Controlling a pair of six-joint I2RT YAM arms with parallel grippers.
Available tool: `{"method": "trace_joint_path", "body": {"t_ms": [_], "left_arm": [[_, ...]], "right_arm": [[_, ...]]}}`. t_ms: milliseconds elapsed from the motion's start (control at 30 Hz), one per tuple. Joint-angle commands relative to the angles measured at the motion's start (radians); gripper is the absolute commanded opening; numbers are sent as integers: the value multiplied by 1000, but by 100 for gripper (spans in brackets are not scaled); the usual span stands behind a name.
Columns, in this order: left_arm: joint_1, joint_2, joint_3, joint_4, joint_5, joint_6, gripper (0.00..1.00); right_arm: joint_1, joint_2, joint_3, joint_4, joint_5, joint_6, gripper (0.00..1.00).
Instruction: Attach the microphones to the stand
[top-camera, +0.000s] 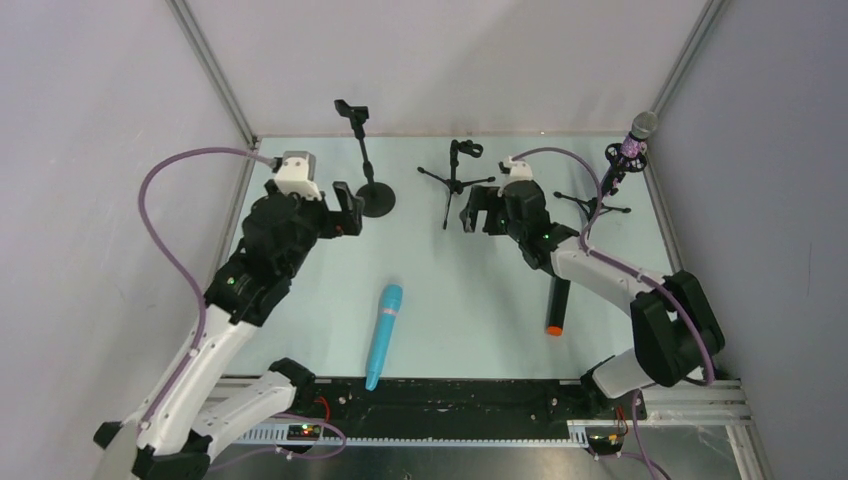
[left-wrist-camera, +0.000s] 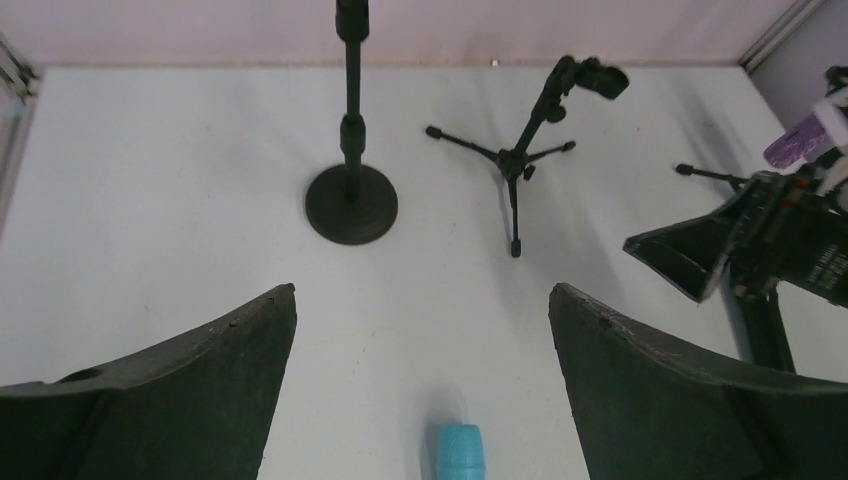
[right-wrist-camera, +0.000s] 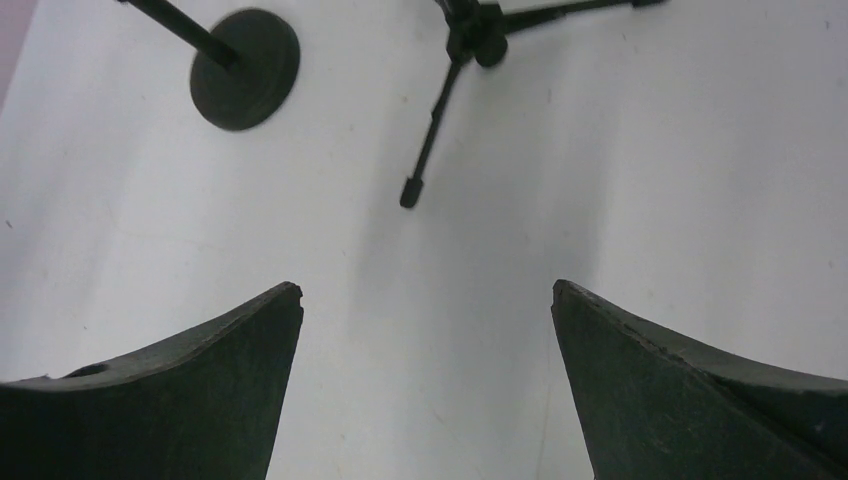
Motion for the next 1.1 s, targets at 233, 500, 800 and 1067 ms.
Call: {"method": "trace_joint_path", "body": {"t_ms": [233, 500, 800, 1067], "left_arm": [[-4, -183, -60, 56, -73, 99, 100], [-5, -252, -166, 57, -134, 149, 100], [-4, -277, -268, 57, -157, 193, 100], [-4, -268, -318, 52, -130, 203, 100]], "right_arm": [[-12, 158, 248, 106, -44, -60, 96], [-37, 248, 379, 111, -34, -63, 90], [-115, 325, 517, 94, -22, -76, 87], [-184, 388, 629, 65, -246, -192, 90]]}}
